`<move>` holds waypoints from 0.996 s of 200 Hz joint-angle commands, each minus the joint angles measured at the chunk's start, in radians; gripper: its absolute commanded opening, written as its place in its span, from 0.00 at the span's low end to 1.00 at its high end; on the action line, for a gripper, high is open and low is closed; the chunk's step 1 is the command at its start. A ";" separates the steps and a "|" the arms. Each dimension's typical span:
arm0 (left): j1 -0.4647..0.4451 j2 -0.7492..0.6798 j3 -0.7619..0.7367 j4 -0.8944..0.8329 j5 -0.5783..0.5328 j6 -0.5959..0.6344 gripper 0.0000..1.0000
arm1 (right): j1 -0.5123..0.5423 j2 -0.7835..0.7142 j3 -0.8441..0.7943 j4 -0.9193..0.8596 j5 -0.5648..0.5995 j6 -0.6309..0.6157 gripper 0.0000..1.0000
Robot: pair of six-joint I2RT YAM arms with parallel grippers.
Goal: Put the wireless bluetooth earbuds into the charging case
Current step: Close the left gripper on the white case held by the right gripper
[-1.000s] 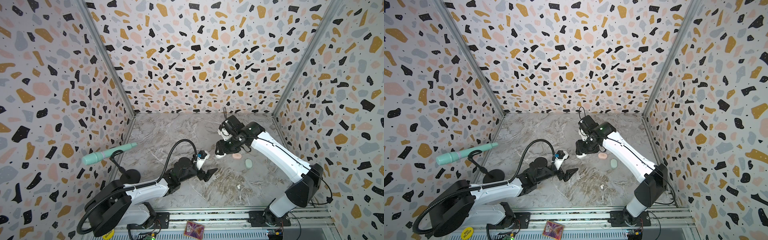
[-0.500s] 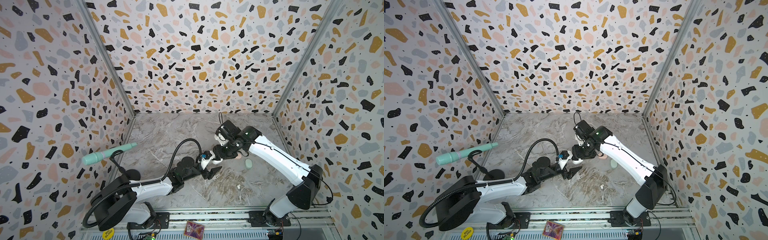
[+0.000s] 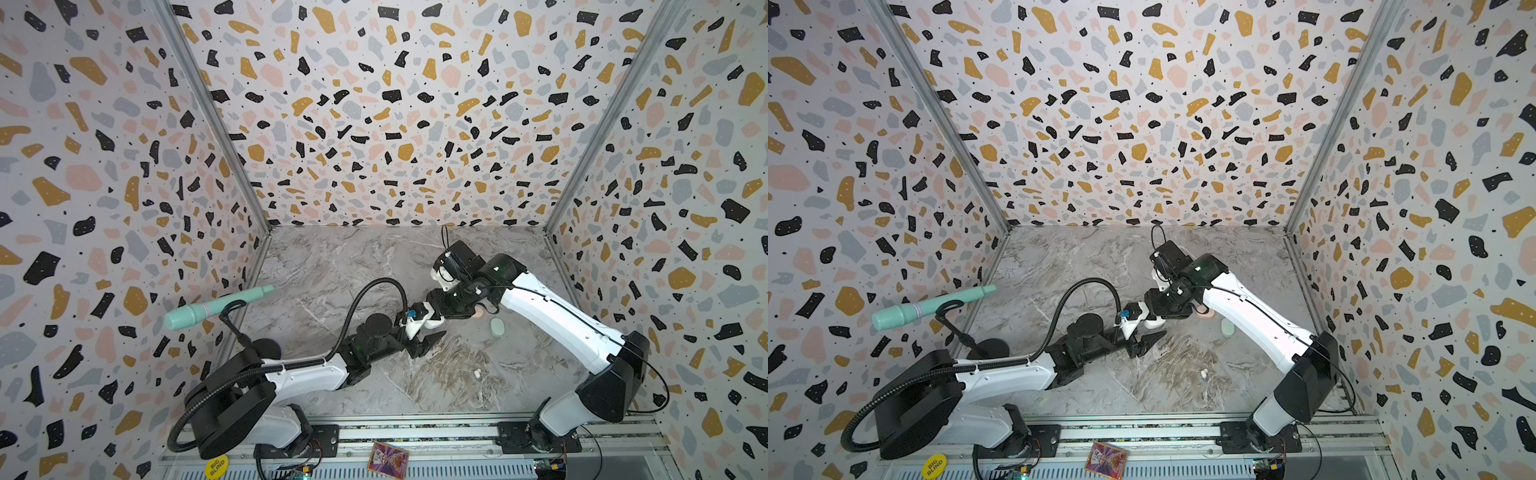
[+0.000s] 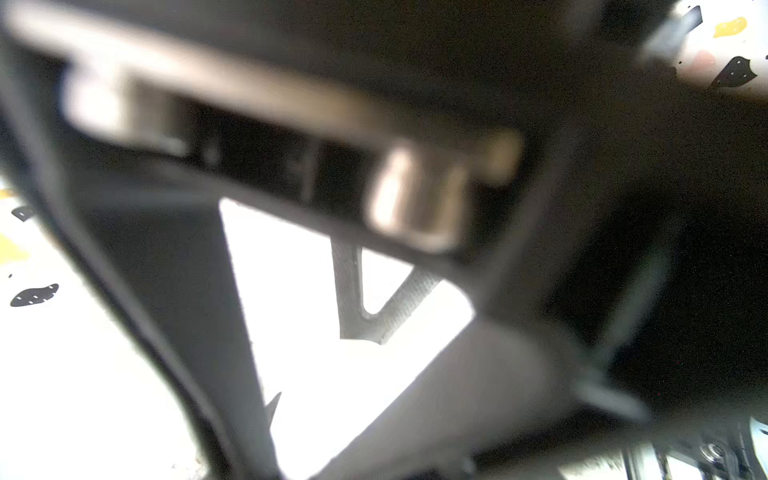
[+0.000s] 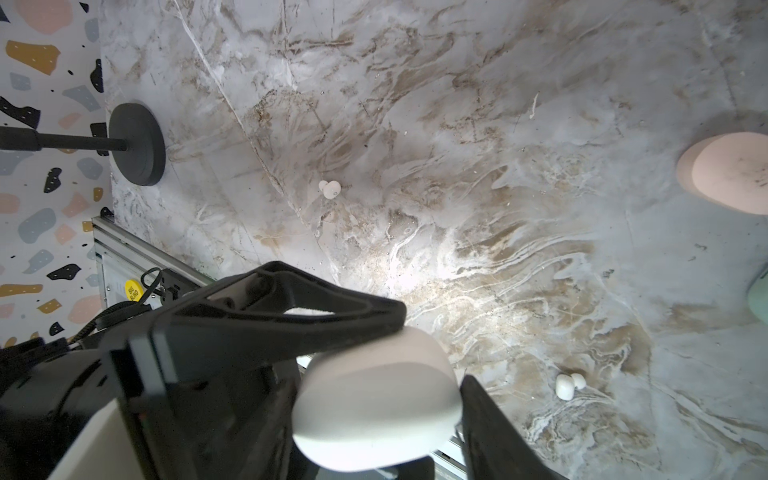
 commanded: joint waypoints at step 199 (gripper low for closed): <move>-0.010 -0.028 -0.051 0.064 0.022 0.051 0.67 | -0.010 -0.052 0.061 -0.036 -0.036 0.020 0.55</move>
